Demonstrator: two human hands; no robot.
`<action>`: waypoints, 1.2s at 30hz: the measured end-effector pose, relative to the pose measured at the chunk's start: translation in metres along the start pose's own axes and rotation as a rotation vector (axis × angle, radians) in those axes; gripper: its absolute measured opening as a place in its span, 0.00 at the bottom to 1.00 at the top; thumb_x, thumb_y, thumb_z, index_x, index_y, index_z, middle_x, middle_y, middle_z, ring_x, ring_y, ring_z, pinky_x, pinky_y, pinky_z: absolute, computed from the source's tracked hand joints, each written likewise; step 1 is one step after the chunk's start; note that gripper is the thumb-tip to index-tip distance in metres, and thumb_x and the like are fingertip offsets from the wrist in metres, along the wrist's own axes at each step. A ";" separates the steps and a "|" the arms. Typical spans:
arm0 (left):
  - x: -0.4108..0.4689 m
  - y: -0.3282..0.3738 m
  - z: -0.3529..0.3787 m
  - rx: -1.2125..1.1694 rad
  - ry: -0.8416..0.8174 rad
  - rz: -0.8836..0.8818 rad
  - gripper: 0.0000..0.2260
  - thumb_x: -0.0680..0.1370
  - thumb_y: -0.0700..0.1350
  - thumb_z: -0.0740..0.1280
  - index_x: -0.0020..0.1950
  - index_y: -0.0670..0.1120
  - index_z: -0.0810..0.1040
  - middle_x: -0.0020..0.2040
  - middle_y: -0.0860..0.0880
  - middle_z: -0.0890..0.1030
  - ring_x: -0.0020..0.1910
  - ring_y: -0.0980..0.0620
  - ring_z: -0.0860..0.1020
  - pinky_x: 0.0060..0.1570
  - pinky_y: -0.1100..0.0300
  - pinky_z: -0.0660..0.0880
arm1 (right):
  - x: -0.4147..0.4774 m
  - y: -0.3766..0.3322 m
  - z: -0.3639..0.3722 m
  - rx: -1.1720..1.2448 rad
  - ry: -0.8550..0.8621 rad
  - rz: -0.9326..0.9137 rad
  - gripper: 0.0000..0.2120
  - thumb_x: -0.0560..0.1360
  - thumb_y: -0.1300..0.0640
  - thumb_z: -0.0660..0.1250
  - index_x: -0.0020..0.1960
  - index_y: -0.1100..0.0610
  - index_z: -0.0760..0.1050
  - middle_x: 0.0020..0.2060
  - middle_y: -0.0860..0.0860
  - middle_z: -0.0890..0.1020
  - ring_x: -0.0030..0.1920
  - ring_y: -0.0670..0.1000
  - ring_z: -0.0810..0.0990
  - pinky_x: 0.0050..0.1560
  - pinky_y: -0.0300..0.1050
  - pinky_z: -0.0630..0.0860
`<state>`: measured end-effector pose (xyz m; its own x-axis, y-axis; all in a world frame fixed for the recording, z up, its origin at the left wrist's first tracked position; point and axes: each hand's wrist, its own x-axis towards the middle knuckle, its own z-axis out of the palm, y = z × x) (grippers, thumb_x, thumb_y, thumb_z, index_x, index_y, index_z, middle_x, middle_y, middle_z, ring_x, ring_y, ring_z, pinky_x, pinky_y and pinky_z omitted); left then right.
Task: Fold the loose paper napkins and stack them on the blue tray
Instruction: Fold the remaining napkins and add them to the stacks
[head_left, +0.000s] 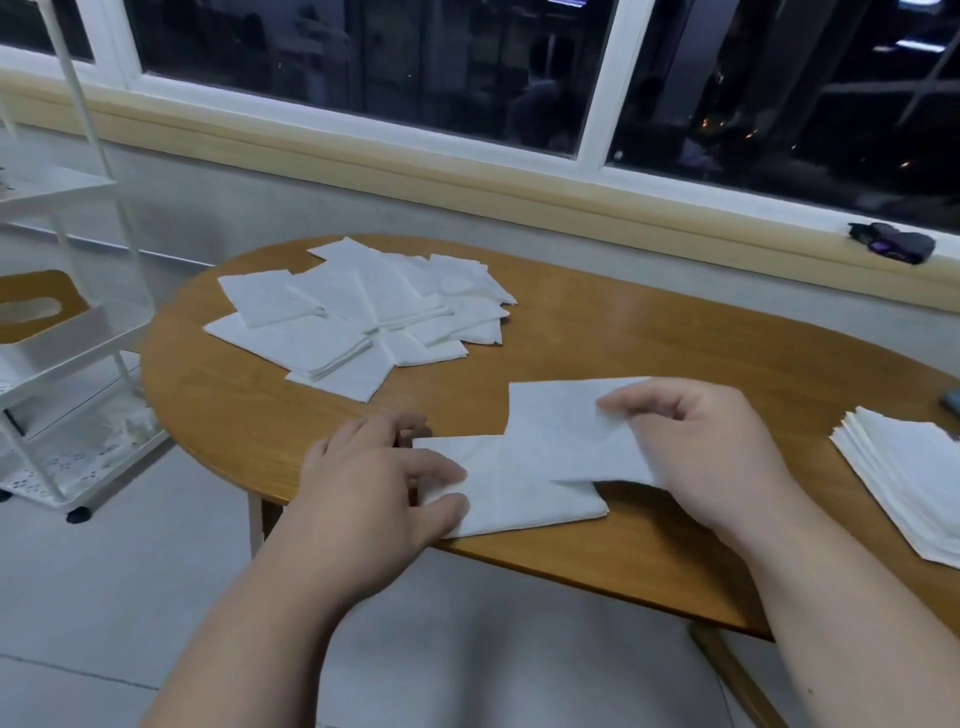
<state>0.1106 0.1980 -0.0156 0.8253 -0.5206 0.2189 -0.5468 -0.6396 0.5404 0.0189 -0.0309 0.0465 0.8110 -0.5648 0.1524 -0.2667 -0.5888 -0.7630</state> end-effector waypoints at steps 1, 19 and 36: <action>0.000 -0.001 -0.002 -0.017 -0.007 -0.006 0.10 0.72 0.62 0.68 0.53 0.66 0.80 0.67 0.66 0.66 0.64 0.65 0.60 0.70 0.57 0.53 | -0.002 -0.007 -0.002 0.044 0.000 -0.053 0.19 0.79 0.62 0.64 0.41 0.42 0.85 0.37 0.45 0.85 0.34 0.58 0.76 0.33 0.43 0.70; 0.000 0.003 -0.012 -0.261 -0.010 -0.114 0.09 0.77 0.51 0.69 0.53 0.65 0.81 0.47 0.77 0.74 0.54 0.66 0.74 0.59 0.64 0.70 | 0.006 0.005 0.040 0.011 -0.201 -0.066 0.16 0.77 0.63 0.64 0.43 0.43 0.84 0.36 0.42 0.84 0.30 0.47 0.70 0.29 0.38 0.65; -0.001 0.014 0.000 -0.020 0.088 0.066 0.06 0.76 0.55 0.69 0.52 0.61 0.82 0.47 0.62 0.68 0.50 0.62 0.62 0.55 0.58 0.61 | -0.010 0.021 0.041 -0.583 -0.331 -0.304 0.21 0.84 0.52 0.50 0.73 0.35 0.66 0.71 0.35 0.65 0.74 0.39 0.55 0.78 0.54 0.38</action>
<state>0.1020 0.1898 -0.0084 0.7973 -0.5089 0.3247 -0.5981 -0.5937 0.5384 0.0267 -0.0137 0.0032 0.9834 -0.1780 0.0361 -0.1639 -0.9554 -0.2457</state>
